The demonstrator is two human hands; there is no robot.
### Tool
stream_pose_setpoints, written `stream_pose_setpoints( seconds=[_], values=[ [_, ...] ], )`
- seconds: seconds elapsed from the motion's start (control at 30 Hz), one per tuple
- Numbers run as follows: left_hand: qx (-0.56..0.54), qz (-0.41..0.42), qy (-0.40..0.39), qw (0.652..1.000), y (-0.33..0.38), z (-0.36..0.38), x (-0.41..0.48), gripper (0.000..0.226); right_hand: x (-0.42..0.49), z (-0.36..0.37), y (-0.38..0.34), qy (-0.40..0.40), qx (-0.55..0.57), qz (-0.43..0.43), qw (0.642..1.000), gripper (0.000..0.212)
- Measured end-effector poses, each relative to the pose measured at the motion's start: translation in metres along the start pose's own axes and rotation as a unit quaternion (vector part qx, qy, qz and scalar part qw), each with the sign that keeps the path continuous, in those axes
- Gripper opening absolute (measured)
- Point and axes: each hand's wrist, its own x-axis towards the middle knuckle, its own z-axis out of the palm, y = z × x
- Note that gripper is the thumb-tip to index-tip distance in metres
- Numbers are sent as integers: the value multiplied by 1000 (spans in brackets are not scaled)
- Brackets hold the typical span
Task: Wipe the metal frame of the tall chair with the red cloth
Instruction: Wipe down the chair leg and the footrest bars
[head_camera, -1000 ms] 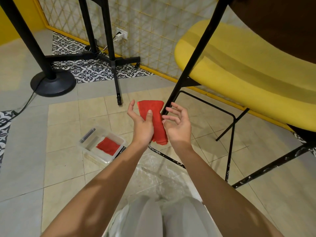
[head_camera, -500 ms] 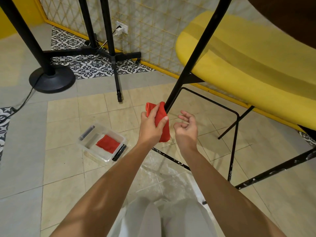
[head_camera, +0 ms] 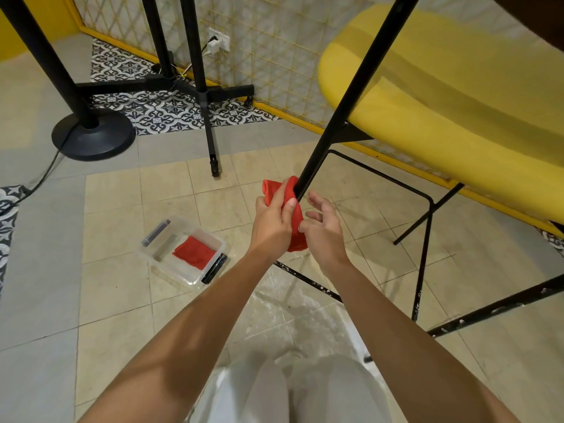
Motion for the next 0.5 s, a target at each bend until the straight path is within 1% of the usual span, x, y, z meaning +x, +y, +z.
stream_pose_setpoints(
  seconds=[0.1,0.17,0.2,0.27,0.33,0.43,0.5],
  values=[
    [14,-34,-22,999,-11,1,2,45,2,5,4,-10,2,20,1000,61],
    [33,-56,-57,996,-23,-4,6,43,4,6,7,-7,-4,26,1000,59],
    [44,-54,-79,994,-30,-8,9,41,5,7,9,-9,-9,24,1000,58],
    [68,-25,-105,992,-41,-17,15,38,7,8,12,-12,-19,18,1000,56],
    [64,-4,-90,994,-44,-25,18,35,10,7,15,-9,-21,17,1000,55],
    [-7,-26,-46,999,-38,-30,15,34,15,7,20,-3,-14,24,1000,54],
    [-24,-19,-58,998,-34,-25,10,29,15,8,25,-10,-16,26,999,56]
  ],
)
